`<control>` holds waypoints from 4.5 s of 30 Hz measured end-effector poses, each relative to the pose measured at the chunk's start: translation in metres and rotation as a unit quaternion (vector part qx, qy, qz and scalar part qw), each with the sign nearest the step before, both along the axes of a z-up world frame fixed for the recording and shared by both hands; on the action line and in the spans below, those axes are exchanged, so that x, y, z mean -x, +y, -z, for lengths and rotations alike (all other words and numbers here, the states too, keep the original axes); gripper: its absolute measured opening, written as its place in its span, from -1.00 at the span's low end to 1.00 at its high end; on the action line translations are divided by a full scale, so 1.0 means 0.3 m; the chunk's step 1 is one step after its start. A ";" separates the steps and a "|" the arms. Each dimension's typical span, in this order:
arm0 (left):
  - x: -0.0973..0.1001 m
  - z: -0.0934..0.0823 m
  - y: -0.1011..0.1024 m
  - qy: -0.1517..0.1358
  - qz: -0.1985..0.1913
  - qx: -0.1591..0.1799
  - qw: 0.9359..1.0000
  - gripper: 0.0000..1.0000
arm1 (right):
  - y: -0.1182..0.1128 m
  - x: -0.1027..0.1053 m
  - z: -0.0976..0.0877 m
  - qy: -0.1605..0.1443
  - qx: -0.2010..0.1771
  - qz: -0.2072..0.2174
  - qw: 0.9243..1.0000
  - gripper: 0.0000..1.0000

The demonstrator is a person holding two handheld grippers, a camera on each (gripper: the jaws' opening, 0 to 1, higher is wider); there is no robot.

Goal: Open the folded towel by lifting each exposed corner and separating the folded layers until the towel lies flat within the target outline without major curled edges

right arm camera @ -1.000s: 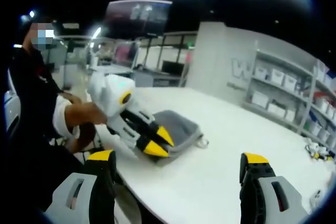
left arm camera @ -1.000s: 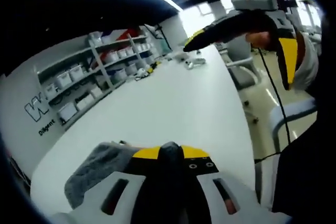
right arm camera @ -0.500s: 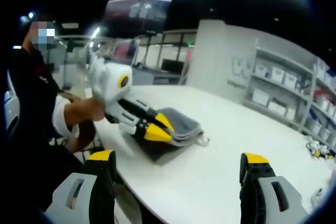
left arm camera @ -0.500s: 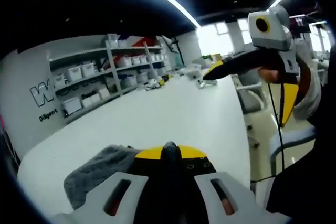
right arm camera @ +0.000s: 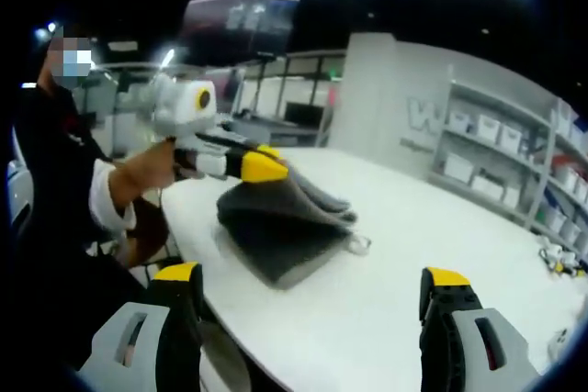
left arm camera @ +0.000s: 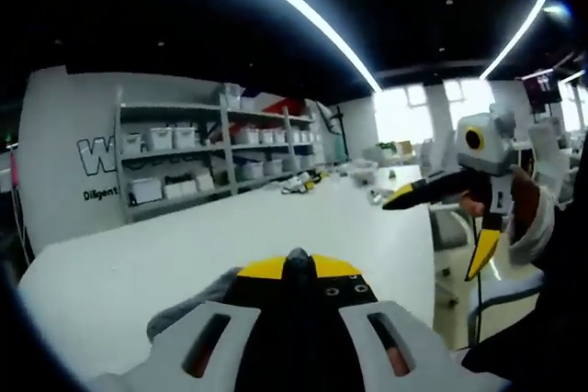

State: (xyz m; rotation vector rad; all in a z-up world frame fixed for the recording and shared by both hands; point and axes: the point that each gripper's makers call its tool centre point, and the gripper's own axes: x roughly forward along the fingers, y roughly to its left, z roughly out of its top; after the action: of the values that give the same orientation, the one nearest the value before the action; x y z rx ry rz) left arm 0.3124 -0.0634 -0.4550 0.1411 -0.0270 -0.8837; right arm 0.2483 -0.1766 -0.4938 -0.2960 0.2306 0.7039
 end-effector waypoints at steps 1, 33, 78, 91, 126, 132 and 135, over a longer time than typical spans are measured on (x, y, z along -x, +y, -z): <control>-0.001 -0.009 0.016 -0.005 -0.007 0.000 1.000 -0.85 | 0.001 -0.001 -0.002 -0.001 -0.001 0.000 1.000 0.99; 0.002 -0.081 0.382 -0.032 -0.109 0.027 0.993 -0.86 | 0.041 -0.003 0.036 0.010 0.008 -0.013 1.000 0.99; 0.067 0.100 0.743 0.029 -0.212 0.026 0.977 -0.87 | 0.073 0.000 0.053 0.014 0.011 -0.026 1.000 0.99; 0.056 0.182 0.825 0.079 -0.229 0.027 0.970 -0.87 | 0.078 -0.007 0.066 0.019 0.011 -0.028 0.999 0.99; 0.103 0.359 0.898 0.150 -0.238 0.013 0.960 -0.86 | 0.098 -0.035 0.109 0.020 0.010 -0.030 0.999 0.86; 0.103 0.359 0.901 0.152 -0.233 0.008 0.961 -0.85 | 0.118 -0.042 0.121 0.021 0.013 -0.039 0.999 0.84; 0.103 0.367 0.903 0.155 -0.230 0.005 0.961 -0.85 | 0.118 -0.047 0.129 0.023 0.015 -0.038 0.999 0.82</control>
State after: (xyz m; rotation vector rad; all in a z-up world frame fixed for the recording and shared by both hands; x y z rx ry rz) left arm 0.2814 0.2077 -0.5652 -0.0049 0.2839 -0.4326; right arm 0.2625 -0.1411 -0.5324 -0.3183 0.2752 0.7845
